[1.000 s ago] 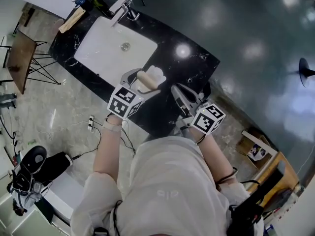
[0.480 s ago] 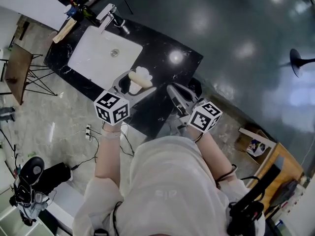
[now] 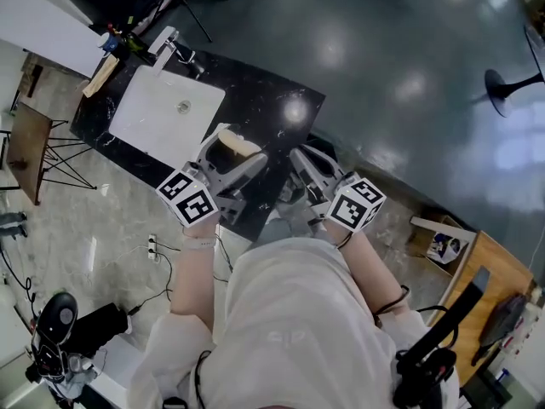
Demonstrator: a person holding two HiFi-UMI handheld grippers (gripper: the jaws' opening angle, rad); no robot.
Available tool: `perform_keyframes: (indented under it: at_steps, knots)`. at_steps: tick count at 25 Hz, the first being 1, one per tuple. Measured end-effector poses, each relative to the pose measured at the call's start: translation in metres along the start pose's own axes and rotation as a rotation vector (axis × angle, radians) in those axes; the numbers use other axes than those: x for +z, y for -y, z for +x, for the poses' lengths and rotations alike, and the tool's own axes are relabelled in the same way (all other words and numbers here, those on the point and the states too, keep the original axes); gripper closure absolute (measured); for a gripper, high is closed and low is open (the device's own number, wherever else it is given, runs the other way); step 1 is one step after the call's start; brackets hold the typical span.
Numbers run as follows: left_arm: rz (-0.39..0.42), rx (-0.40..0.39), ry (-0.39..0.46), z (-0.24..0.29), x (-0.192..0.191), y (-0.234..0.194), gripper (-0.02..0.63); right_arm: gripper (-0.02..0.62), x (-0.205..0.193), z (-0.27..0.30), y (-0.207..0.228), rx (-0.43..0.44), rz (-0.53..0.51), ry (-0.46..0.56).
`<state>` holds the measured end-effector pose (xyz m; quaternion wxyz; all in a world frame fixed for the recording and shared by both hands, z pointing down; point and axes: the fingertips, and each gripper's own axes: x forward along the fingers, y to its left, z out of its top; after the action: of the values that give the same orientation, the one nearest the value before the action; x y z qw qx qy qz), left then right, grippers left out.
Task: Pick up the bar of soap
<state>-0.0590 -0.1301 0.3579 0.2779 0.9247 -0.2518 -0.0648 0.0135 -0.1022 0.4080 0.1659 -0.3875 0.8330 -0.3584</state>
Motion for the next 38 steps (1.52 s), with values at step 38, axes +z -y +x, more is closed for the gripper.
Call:
perform_keyframes:
  at_steps: [38]
  knots:
    - [-0.391, -0.538, 0.026, 0.114, -0.067, 0.145, 0.133, 0.545, 0.081, -0.187, 0.041, -0.3, -0.057, 0.318]
